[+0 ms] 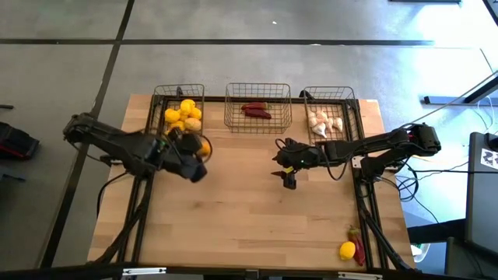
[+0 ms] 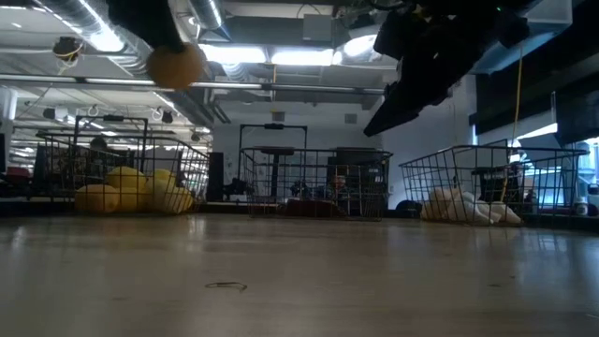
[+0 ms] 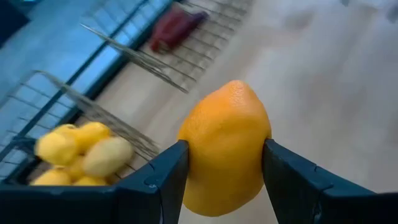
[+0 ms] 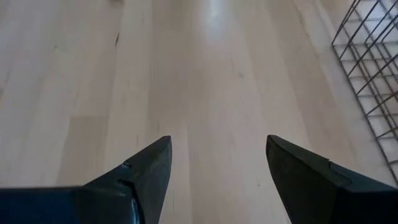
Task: Sort produce into baskets
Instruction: Put the yellow lemon into the left gold wire basket
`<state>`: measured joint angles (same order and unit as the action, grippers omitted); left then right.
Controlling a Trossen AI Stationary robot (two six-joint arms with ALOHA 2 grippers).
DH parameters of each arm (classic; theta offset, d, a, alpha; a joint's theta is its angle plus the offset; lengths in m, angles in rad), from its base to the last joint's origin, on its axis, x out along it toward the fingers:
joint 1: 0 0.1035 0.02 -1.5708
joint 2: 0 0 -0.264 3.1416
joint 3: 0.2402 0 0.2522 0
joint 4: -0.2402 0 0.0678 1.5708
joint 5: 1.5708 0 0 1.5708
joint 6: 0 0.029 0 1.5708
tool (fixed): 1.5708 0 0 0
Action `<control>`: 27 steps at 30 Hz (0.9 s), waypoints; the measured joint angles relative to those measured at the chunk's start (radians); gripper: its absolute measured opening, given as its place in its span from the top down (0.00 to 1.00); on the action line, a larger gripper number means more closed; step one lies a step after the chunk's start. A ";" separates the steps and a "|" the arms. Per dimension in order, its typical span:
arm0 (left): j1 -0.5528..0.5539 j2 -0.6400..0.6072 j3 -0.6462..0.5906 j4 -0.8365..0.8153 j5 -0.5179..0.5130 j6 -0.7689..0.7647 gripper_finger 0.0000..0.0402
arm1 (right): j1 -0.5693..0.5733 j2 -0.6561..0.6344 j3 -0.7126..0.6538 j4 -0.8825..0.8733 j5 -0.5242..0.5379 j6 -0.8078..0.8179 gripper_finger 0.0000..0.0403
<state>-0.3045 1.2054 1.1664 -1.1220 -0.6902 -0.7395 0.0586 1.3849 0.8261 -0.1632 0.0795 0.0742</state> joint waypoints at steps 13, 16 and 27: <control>0.248 -0.070 0.000 -0.026 -0.048 0.099 0.55 | 0.000 0.000 0.000 -0.013 -0.005 -0.002 0.36; 0.308 -0.070 0.000 -0.025 -0.048 0.114 0.55 | 0.000 0.000 0.000 -0.016 -0.001 0.003 0.36; 0.579 -0.061 0.000 -0.030 -0.048 0.140 0.55 | 0.001 0.000 0.000 -0.024 -0.005 0.014 0.36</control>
<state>0.2743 1.1442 1.1664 -1.1525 -0.7383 -0.5995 0.0597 1.3849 0.8261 -0.1870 0.0742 0.0880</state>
